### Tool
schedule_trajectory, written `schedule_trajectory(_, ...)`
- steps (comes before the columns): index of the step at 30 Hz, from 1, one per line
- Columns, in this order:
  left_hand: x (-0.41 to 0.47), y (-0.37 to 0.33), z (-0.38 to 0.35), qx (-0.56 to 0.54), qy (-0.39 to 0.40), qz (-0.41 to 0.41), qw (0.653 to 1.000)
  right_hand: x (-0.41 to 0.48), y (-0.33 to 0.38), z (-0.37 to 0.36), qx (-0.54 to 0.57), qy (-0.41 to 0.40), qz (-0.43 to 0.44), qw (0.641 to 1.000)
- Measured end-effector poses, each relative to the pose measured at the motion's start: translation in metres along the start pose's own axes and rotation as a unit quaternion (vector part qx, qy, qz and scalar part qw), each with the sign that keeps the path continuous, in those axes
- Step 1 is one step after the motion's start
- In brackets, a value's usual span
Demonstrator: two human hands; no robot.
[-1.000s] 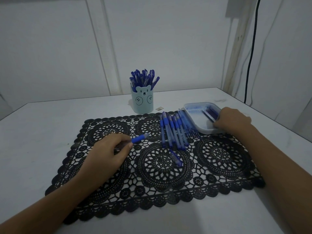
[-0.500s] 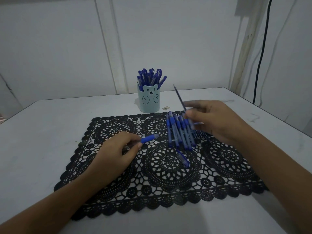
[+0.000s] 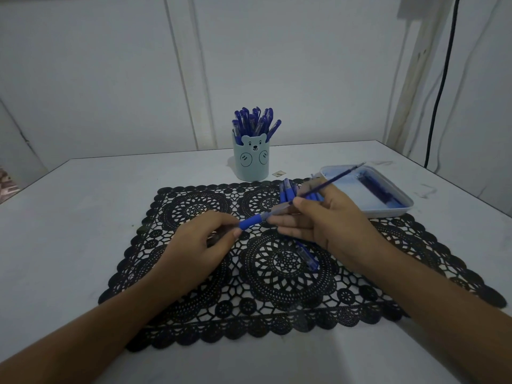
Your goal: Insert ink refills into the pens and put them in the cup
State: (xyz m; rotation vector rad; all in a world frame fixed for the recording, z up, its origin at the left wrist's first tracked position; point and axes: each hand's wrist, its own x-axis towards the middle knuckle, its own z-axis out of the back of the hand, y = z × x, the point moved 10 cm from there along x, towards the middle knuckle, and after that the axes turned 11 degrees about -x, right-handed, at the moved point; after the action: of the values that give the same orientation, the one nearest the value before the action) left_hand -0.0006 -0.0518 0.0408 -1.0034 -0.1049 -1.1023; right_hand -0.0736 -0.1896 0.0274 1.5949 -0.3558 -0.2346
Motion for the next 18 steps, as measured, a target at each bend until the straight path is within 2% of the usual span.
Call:
schedule_trajectory(13,0.0001,-0.0049,0.0019,-0.014,-0.004,-0.018,1.000,-0.0006,-0.0012,-0.0025,0.000,0.017,0.013,1.000)
schedule_trajectory(18,0.0000,-0.0060,-0.0004,-0.011,0.000,-0.012,1.000,-0.0035,-0.0013,-0.0060,-0.134,0.030,0.022,0.990)
